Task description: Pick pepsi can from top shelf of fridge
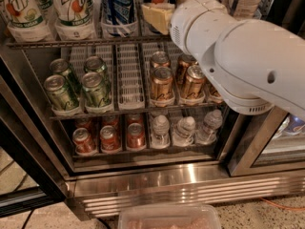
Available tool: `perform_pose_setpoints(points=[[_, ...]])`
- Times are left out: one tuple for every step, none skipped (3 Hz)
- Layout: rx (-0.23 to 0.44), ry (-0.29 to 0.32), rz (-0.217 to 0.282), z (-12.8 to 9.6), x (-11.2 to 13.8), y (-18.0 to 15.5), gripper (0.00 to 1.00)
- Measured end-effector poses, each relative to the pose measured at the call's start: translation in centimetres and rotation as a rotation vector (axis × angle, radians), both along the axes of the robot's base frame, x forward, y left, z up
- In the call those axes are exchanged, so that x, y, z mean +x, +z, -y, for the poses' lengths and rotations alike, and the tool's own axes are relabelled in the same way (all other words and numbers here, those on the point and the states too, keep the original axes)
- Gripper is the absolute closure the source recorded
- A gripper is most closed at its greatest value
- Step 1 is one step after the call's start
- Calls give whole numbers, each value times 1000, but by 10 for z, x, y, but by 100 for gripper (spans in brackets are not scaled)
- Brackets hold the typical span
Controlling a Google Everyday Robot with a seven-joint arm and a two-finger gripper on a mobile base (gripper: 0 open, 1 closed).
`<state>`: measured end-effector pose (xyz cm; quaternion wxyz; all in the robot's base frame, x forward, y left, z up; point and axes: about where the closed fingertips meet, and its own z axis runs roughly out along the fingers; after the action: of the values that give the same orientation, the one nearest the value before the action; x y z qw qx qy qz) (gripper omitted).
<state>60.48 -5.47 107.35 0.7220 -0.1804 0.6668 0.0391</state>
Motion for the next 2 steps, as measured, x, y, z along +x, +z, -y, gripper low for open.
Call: perform_pose_setpoints(points=[[-15,26,11,-5,-4,9,100],[-46,45,20,-6,-11,18,100]])
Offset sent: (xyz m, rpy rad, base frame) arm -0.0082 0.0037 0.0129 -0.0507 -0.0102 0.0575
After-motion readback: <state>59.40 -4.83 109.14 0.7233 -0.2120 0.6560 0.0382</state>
